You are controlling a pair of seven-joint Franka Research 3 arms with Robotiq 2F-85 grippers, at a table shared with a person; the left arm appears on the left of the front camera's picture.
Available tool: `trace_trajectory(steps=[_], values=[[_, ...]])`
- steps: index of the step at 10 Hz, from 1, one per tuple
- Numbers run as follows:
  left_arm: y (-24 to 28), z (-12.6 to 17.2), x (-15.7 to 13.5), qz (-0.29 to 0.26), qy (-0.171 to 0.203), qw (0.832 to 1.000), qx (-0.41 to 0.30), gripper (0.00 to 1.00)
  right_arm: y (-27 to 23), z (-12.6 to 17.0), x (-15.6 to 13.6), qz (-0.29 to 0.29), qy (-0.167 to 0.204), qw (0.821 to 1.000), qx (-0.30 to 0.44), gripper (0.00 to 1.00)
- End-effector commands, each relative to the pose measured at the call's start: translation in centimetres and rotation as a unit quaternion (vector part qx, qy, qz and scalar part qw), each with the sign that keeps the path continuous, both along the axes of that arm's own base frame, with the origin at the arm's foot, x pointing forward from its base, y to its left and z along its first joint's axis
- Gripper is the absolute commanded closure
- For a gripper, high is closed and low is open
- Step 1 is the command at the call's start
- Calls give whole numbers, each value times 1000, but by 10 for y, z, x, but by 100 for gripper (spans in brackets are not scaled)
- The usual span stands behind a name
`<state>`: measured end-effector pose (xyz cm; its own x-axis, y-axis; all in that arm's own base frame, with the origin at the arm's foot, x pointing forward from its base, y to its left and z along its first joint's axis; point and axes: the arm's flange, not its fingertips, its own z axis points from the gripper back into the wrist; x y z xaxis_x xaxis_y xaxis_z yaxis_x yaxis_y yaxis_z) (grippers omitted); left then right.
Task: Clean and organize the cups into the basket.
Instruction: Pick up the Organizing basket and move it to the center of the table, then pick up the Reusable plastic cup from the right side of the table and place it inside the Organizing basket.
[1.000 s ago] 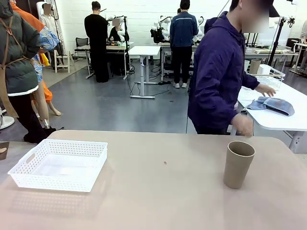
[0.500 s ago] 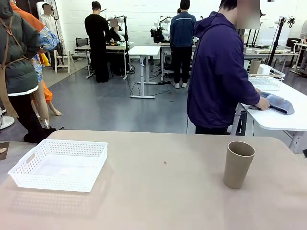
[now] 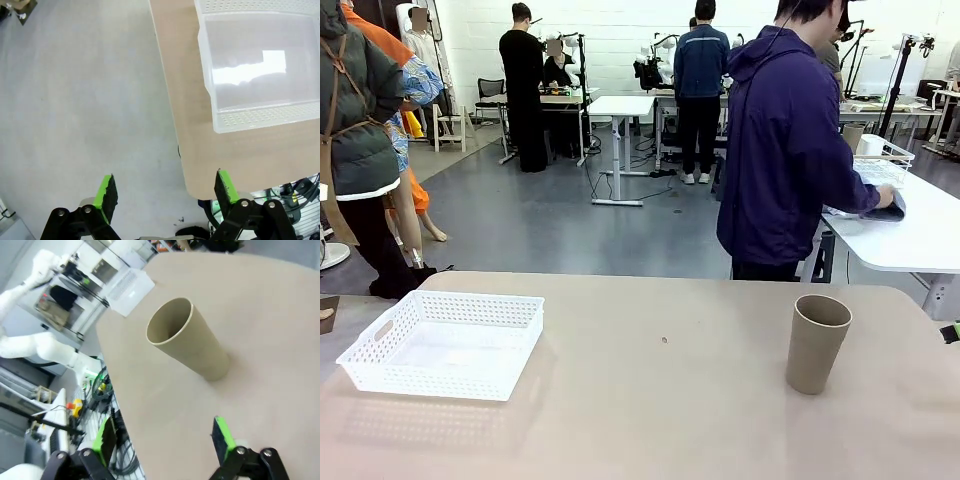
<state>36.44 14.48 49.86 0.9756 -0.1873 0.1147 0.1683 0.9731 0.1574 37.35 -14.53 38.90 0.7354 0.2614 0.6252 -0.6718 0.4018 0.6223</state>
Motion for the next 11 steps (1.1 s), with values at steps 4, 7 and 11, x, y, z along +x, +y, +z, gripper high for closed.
trace_trajectory(steps=[4, 7, 11], values=[[4, 3, -2, 6, -2, 1000, 3, 0, 2, 3, 1, 0, -5, 1000, 1, 0], [5, 1, -2, 2, -4, 1000, -5, 0, 0, 1, 0, 0, -1, 1000, 0, 0], [-36, 22, 8, 7, -19, 999, -49, 0, 25, -13, 4, 49, -66, 997, -10, 0]])
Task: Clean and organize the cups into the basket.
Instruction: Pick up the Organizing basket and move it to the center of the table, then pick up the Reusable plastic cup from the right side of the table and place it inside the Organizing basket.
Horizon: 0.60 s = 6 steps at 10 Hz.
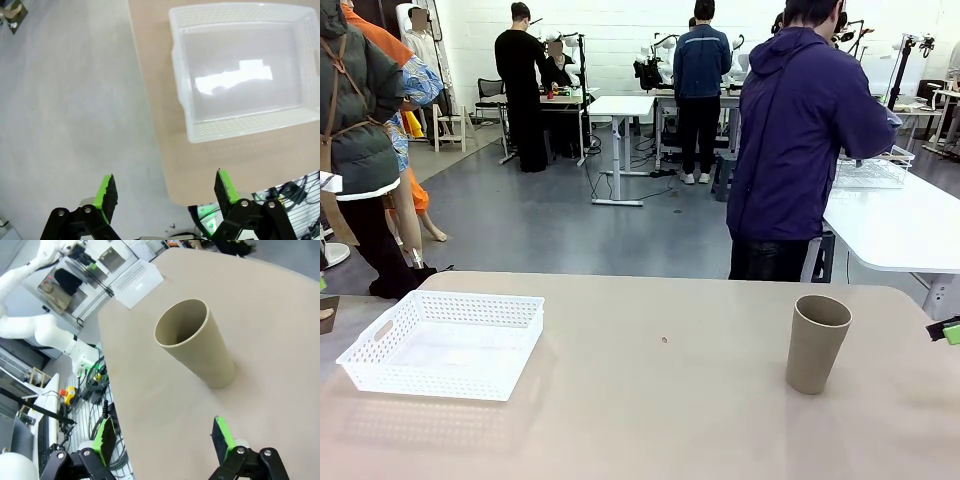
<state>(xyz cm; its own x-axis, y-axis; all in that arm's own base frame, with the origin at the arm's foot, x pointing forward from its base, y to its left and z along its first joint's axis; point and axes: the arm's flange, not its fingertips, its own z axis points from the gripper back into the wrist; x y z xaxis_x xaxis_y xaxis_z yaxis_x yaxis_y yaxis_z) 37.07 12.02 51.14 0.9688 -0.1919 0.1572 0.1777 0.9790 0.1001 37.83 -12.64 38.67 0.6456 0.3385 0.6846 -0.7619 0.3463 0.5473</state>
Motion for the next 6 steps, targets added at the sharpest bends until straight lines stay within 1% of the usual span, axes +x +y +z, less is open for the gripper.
trace_trajectory(steps=[1, 4, 6], values=[[-21, 14, 7, 21, -12, 1000, -13, 0, 10, -18, 1, 13, -17, 1000, -1, 0], [-34, 27, 33, 41, -19, 999, -14, 0, 29, -41, 7, 48, 2, 999, -21, 0], [-39, 38, 52, 63, -37, 997, -6, 0, 40, -53, 10, 61, 18, 998, -28, 0]])
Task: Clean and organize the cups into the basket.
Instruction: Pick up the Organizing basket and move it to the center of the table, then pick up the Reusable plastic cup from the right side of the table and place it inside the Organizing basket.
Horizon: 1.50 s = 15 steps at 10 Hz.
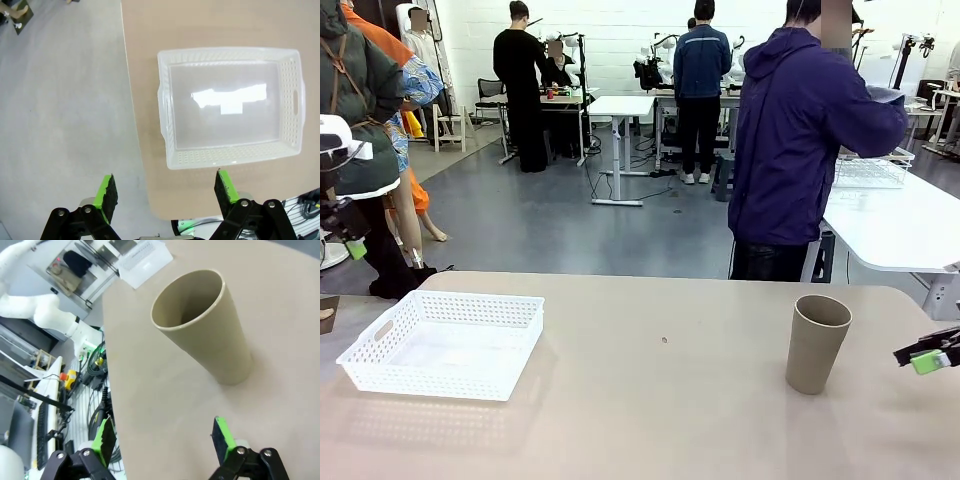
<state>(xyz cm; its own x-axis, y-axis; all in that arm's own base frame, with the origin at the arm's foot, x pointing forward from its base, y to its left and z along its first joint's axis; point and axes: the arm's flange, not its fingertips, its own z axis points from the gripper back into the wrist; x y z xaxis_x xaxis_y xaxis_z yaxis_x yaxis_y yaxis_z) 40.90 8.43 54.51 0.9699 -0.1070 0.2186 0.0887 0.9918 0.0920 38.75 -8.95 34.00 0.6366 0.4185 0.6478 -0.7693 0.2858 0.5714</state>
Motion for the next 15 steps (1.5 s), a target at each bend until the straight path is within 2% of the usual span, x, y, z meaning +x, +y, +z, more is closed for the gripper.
trace_trajectory(steps=[1, 3, 7, 8, 9, 13, 15], values=[[-1, 7, 25, 32, -6, 999, 0, 0, 5, -8, 1, 14, -1, 1000, -17, 0], [8, 4, 48, 41, 1, 999, -1, 0, 6, -9, -1, 13, -3, 1000, -16, 0], [11, -26, 86, 30, 13, 999, -6, 0, 7, -9, -3, 13, 3, 1000, -13, 0], [12, -31, 84, 27, 29, 999, 0, 0, 6, -6, 2, 7, 6, 1000, -5, 0], [10, -29, 78, 29, 19, 999, 4, 0, 6, -6, 2, 7, 6, 1000, -5, 0], [10, -33, 81, 28, 22, 999, 4, 0, 6, -7, 2, 7, 6, 1000, -5, 0], [5, -41, 62, 12, 48, 999, 7, 0, 20, -21, 12, 5, -89, 996, -17, 0]])
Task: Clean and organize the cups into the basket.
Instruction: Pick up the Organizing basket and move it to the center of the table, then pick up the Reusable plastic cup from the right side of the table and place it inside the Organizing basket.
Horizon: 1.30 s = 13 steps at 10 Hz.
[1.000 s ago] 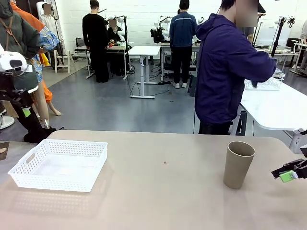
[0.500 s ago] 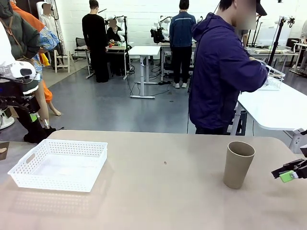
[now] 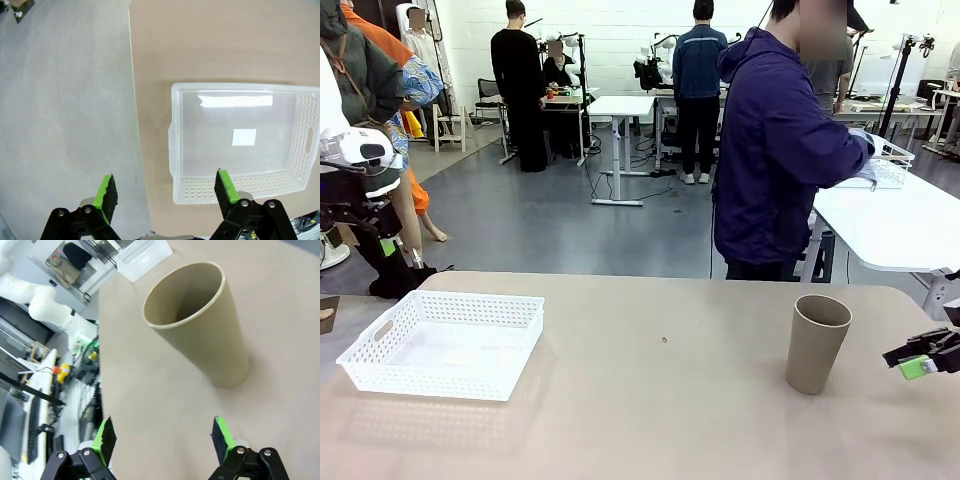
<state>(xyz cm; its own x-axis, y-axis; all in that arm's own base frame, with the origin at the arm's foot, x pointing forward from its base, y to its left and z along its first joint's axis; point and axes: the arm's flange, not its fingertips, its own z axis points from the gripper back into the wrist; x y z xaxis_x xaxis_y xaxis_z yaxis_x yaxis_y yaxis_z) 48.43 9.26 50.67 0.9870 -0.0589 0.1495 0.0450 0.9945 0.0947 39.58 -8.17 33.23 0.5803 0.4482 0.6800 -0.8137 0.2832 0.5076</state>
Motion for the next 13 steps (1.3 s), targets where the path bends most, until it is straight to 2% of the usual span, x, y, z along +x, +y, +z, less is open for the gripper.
trace_trajectory(steps=[1, 3, 5, 6, 13], values=[[-9, -3, -26, -30, 17, 999, 0, 0, 18, -18, 6, -8, -96, 995, -8, 0], [-16, -2, -42, -40, 13, 999, 2, 0, 28, -26, 9, 12, -158, 987, 2, 0], [-17, -1, -42, -30, 16, 999, -14, 0, 32, -35, 15, 18, -207, 978, 15, 0], [-18, -1, -42, -31, 16, 999, -10, 0, 33, -39, 18, 38, -217, 975, 10, 0], [-16, 0, -41, -29, 14, 999, -4, 0, 30, -32, 15, 40, -204, 978, 11, 0]])
